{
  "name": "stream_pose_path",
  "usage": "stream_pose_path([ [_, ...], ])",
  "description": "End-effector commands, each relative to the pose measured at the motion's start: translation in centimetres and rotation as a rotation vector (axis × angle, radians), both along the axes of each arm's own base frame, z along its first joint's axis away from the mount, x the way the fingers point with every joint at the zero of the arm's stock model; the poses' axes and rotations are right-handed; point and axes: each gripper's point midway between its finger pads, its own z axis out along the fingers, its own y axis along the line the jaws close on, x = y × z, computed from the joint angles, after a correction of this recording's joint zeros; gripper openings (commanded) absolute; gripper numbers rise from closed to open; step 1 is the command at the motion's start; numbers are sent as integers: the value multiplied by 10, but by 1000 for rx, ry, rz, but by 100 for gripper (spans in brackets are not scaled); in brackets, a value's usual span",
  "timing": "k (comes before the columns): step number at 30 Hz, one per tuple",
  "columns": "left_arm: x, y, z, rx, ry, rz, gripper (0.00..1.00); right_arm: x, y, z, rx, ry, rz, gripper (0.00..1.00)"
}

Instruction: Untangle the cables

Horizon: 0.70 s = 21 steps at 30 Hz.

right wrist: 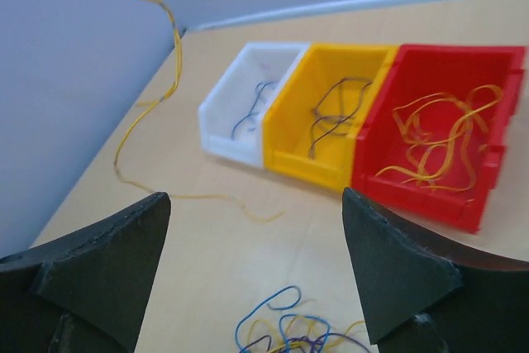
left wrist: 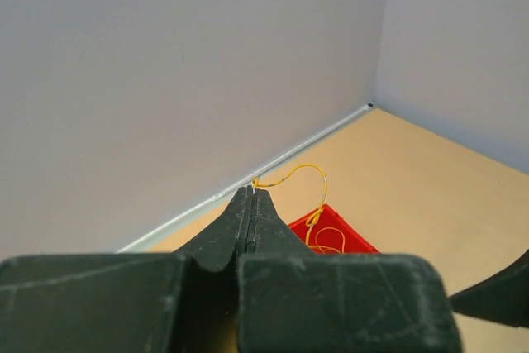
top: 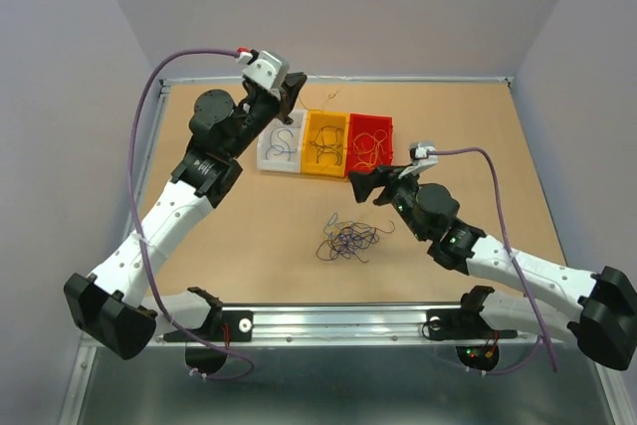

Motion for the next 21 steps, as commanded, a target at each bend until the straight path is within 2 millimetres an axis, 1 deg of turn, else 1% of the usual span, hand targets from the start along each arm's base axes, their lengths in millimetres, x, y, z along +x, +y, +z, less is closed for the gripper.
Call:
stream_pose_path([
  [1,-2,-21,24,-72,-101,-105,0,15,-61,20,12,-53,-316,90],
  [2,-1,-27,20,-70,-91,-129,0,11,-71,25,51,-70,-338,90],
  [3,0,-33,15,-65,-78,-155,0,9,-77,22,60,-74,-355,90],
  [4,0,-44,8,-53,-61,-206,0,5,-85,8,47,-66,-373,90],
  [5,-2,-51,5,-65,-39,-236,0,3,-96,12,83,-73,-417,90],
  [6,0,-58,-2,-72,-14,-252,0,2,-102,11,92,-72,-442,90],
  [7,-1,-64,-4,-91,3,-249,0,1,-108,6,94,-65,-465,90],
  [9,2,-71,-7,-139,51,-239,0,0,-110,9,116,-70,-469,90],
  [10,11,-72,-9,-169,73,-199,0,-1,-110,10,117,-72,-463,90],
  [11,13,-76,-9,-192,94,-185,0,-1,-109,10,117,-72,-462,90],
  [12,23,-76,-8,-246,130,-142,0,-1,-109,9,116,-71,-462,90],
  [13,26,-78,-8,-261,140,-133,0,-1,-109,7,112,-69,-462,90],
  [15,33,-81,-5,-271,137,-115,0,-1,-109,7,110,-68,-460,90],
  [18,52,-87,-1,-286,135,-69,0,-2,-108,8,116,-71,-451,90],
  [20,57,-92,1,-282,132,-66,0,-3,-110,11,122,-77,-452,90],
  [21,64,-97,-6,-276,143,-61,0,-3,-110,12,125,-79,-454,90],
])
